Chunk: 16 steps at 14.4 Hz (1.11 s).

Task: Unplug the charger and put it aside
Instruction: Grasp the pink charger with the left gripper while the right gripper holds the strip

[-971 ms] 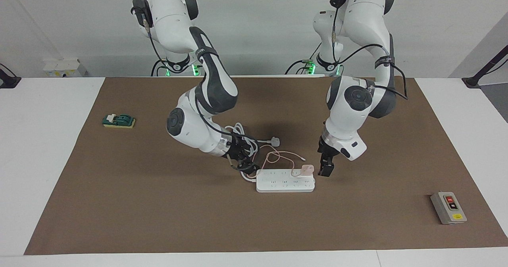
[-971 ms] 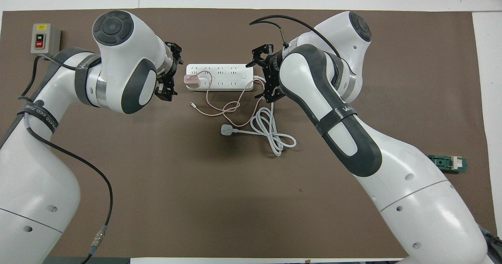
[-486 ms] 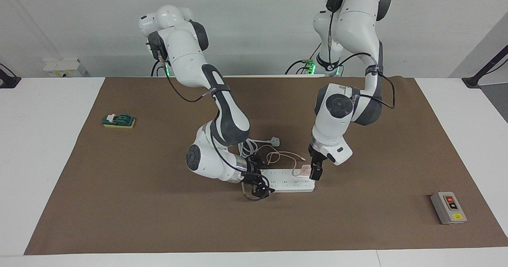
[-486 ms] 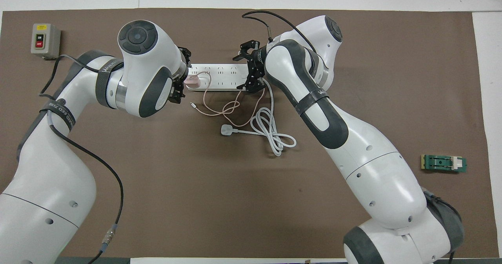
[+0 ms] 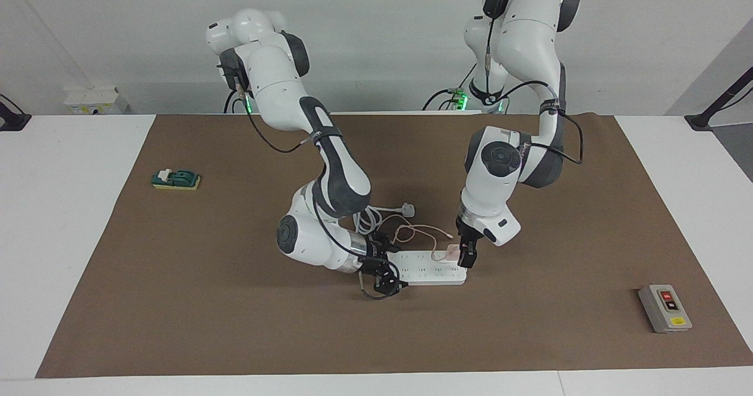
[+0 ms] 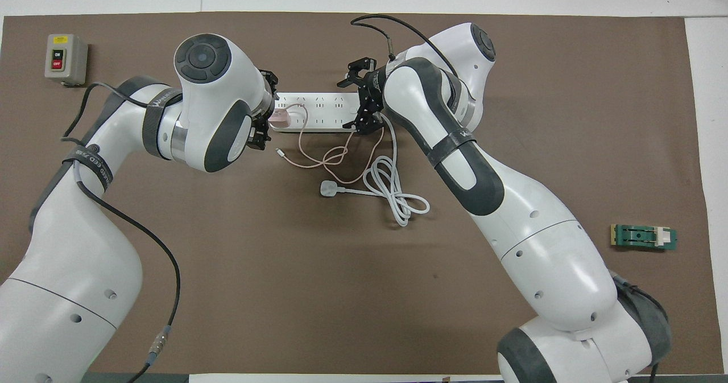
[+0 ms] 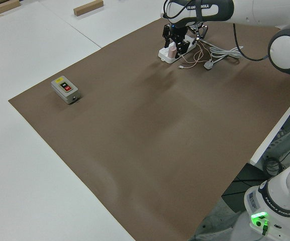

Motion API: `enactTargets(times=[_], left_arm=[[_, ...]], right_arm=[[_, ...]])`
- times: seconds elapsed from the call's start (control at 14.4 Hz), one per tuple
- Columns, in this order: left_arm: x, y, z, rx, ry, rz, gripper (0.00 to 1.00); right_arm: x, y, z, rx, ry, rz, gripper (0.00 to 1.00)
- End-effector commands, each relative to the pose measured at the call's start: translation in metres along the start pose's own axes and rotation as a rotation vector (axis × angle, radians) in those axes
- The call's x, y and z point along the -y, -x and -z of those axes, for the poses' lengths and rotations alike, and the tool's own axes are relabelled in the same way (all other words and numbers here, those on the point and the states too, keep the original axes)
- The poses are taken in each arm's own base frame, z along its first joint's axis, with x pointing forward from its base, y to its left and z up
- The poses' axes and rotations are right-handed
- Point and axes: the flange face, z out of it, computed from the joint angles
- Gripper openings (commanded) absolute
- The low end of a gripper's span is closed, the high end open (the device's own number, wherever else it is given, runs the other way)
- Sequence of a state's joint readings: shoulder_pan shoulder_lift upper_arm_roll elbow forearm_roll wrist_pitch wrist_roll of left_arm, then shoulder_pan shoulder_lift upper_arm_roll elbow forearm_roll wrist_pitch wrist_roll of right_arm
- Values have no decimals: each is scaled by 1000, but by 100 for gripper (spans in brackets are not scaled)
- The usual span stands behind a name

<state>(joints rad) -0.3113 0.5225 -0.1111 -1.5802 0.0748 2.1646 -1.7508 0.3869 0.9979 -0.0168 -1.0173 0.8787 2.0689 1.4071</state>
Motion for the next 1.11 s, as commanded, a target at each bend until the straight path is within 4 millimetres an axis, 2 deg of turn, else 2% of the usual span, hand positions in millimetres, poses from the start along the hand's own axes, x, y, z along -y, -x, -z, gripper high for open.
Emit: enactTargets(times=[0.0,0.07,0.14,0.35,0.55,0.83,1.04], left_arm=[[3,5,-3,-23,12,5,23],[4,5,-3,-24,11,8,8],[3,5,-3,-23,12,10,0],[3,5,-2,-23,14,10,0],[2,3,-2,-23,17,11,0],[0,1,0,-22,21,15,0],[1,2,0,-22,21,13,0]], right_arm=[[-3,-22,-28,14,-8,17,100],[-3,-22,-30,36,-5,7,100],[-3,-22,-30,45,-7,4,100],[-7,-20,-26,72,63,2,100],[-2,-22,-5,98,98,3,100],[-2,-25,3,106,117,-1,100],[1,-19,1,82,70,18,100]])
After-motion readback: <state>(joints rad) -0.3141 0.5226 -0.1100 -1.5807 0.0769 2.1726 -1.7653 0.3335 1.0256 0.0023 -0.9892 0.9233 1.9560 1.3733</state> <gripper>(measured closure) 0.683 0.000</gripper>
